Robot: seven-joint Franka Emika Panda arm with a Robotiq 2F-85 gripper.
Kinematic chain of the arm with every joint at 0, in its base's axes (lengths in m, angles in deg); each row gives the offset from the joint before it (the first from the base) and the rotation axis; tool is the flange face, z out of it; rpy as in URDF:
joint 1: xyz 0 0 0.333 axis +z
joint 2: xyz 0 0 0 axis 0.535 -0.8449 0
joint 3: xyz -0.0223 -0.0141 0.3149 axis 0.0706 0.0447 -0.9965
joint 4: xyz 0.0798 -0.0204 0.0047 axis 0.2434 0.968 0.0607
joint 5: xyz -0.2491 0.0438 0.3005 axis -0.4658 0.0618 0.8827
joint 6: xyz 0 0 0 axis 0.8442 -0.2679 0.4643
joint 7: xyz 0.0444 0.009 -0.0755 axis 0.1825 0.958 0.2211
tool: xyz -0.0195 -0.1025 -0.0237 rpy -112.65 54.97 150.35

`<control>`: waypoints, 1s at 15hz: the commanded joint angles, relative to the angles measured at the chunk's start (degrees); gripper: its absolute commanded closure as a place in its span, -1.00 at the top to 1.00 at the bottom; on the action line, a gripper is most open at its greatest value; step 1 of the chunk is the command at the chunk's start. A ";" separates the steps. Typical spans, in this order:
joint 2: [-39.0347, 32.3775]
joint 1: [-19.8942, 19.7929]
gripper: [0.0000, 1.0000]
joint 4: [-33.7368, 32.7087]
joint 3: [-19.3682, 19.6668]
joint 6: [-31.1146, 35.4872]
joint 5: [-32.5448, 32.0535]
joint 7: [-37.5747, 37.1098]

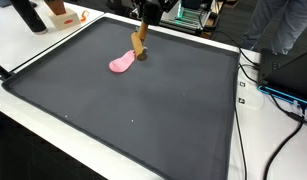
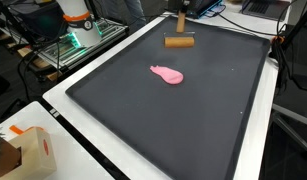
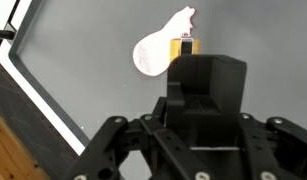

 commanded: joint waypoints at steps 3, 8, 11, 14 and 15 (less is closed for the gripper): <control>0.80 2.39 -0.51 3.67 -1.55 0.16 -9.35 -14.22; 0.13 3.83 -0.51 5.34 -2.77 -0.82 -13.17 -20.73; -0.43 4.41 -0.51 5.92 -3.20 -1.28 -14.00 -23.49; -1.01 4.81 -0.51 6.16 -3.43 -1.55 -14.24 -25.22; -1.23 4.89 -0.51 6.17 -3.43 -1.51 -14.02 -25.55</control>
